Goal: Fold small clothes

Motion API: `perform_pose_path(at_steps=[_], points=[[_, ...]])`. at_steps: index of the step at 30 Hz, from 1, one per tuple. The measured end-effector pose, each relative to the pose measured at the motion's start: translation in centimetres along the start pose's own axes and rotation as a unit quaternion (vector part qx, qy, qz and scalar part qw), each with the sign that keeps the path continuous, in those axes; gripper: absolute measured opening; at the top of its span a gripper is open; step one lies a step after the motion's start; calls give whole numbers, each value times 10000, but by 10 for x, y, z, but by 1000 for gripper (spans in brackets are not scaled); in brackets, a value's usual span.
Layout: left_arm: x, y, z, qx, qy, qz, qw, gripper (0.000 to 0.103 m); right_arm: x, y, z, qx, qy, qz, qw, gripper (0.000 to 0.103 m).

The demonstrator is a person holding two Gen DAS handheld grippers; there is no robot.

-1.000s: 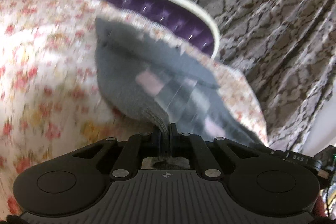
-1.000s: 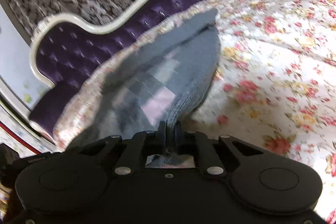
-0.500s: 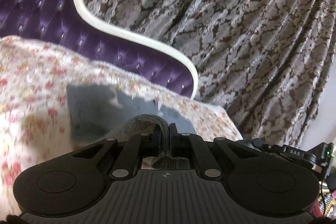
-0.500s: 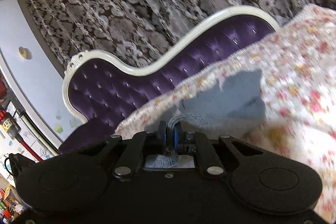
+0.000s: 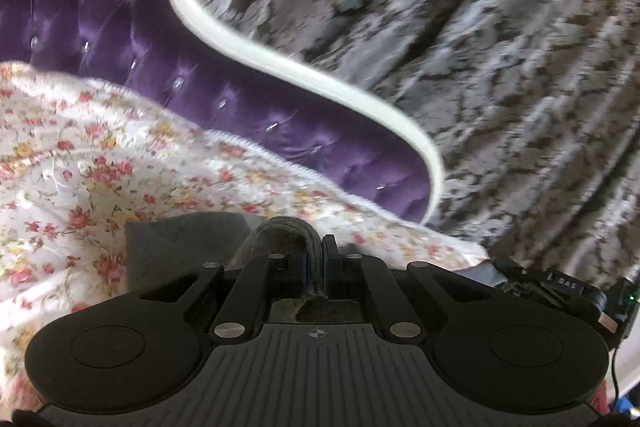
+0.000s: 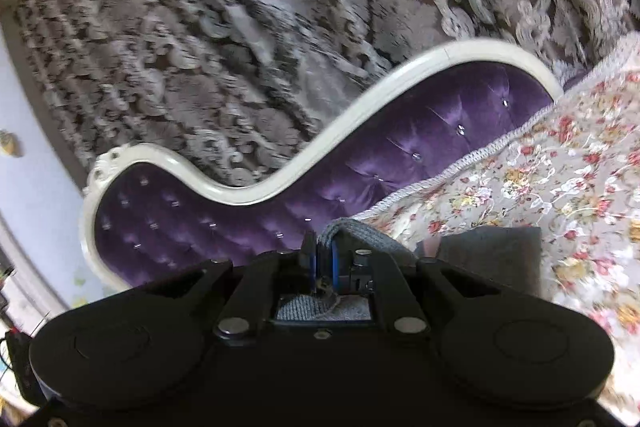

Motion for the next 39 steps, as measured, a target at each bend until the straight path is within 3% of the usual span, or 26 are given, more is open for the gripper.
perform_pose_path(at_steps=[7, 13, 18, 20, 22, 25, 28, 35, 39], points=[[45, -3, 79, 443, 549, -223, 9973, 6, -58, -6, 86, 336, -561, 142, 9978, 12], [69, -13, 116, 679, 842, -214, 9939, 8, -103, -26, 133, 638, -1011, 306, 9924, 12], [75, 1, 123, 484, 884, -297, 9945, 10, -115, -32, 144, 737, -1196, 224, 9898, 12], [77, 14, 122, 323, 1008, -280, 9940, 23, -117, -30, 144, 728, -1226, 245, 9895, 12], [75, 26, 114, 130, 1105, -174, 9936, 28, -121, -28, 146, 710, -1284, 296, 9887, 13], [70, 35, 97, -35, 1180, 66, 9930, 31, -123, -24, 143, 636, -1351, 360, 9881, 24], [60, 32, 79, -104, 1244, 367, 9915, 40, -124, -16, 136, 484, -1412, 354, 9882, 52], [20, -24, 69, 263, 1179, 1451, 9820, 43, -88, -36, 115, 873, -1333, -731, 9845, 53], [3, -53, 78, 412, 1105, 1980, 9731, 43, -49, -69, 110, 1170, -1324, -2014, 9634, 53]])
Point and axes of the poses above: each gripper's, at about its wrist camera, not at the fingertips, and z roughly the way its jaws point, x to its left, y to its top, the point moved 10 cm from there along z, roughly the way its jaws point, and after that the axes turned 3 degrees about y, right-handed, at the moved point
